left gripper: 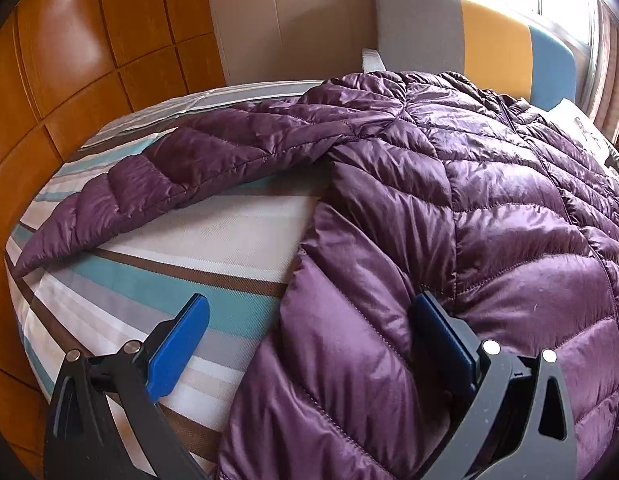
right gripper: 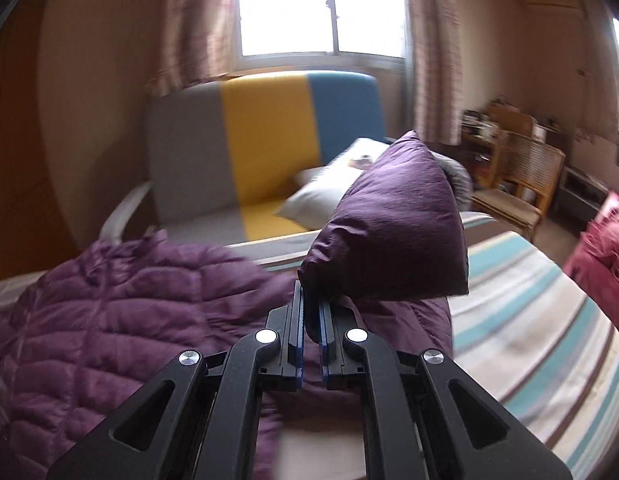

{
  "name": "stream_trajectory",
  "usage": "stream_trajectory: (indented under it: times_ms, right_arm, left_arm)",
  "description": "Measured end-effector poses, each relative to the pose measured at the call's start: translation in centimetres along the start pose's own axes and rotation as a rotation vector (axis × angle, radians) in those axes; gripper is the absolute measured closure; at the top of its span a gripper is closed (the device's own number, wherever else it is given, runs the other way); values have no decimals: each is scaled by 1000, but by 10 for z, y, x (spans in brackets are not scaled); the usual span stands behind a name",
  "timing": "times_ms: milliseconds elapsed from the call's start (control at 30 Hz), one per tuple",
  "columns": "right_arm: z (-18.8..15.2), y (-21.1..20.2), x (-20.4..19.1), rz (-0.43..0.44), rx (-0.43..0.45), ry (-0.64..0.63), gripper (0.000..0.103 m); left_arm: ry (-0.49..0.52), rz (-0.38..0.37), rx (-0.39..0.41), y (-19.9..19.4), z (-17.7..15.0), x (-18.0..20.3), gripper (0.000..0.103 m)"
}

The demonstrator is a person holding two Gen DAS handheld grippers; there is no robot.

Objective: Fold large clothes
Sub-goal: 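Lift the sleeve with the right tool and fold it across the jacket body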

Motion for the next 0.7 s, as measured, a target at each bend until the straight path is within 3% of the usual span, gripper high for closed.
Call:
stream_trajectory:
  times_ms: [267, 467, 600, 700]
  right_arm:
    - [-19, 16, -107, 96, -48, -208, 97]
    - [-45, 21, -190, 176, -92, -462, 97]
    - [-66, 27, -223, 180, -144, -626, 97]
    - [-79, 34, -231, 224, -237, -693, 78]
  left_arm:
    - [-1, 0, 0, 0, 0, 0, 2]
    - [-2, -2, 0, 0, 0, -1, 2]
    - [-1, -2, -1, 1, -1, -1, 2]
    - [-1, -2, -1, 1, -1, -1, 2]
Point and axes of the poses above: each gripper's, at about its wrist camera, not at the fingertips, and y roughly the way its jaws point, x to its right, z to its top, the point moved 4 cm from there along y, roughly the way its jaws point, and after that the axes turned 14 degrees about -x, right-handed, at the moved point
